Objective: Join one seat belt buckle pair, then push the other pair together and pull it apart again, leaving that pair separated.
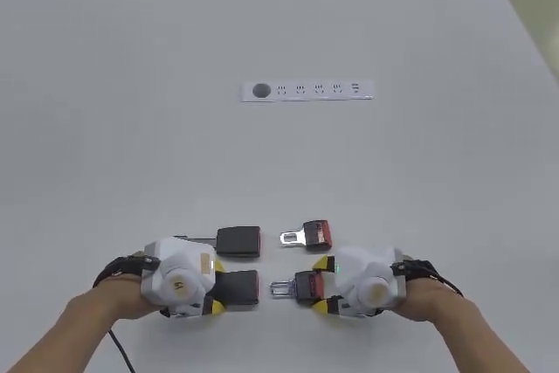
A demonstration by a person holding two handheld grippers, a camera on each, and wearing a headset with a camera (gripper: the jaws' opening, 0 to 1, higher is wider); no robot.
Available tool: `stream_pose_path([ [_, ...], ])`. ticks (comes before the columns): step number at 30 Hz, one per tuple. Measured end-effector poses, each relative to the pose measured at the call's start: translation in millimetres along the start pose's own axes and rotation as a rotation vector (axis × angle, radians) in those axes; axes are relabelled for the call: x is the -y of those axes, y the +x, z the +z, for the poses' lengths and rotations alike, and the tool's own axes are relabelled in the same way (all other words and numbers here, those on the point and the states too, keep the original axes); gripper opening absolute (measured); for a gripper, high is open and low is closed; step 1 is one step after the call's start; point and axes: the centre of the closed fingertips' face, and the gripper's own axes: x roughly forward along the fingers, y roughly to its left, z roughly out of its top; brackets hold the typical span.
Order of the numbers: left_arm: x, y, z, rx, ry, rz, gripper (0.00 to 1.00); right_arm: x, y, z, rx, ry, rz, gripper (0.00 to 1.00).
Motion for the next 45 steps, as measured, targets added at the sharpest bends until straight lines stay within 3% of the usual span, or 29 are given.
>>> stream_pose_path([
  [10, 1.1, -1.8, 1.6, -0.009, -0.001, -0.001, 0.32, 5.5, 13.3, -3.3, 0.002, 0.009, 0.001, 0.31],
  [45, 2.9, -4.1, 4.3, -0.009, -0.005, 0.0, 0.32, 1.1, 29.7, 19.9, 0.02, -0.028, 0.014, 0.31],
])
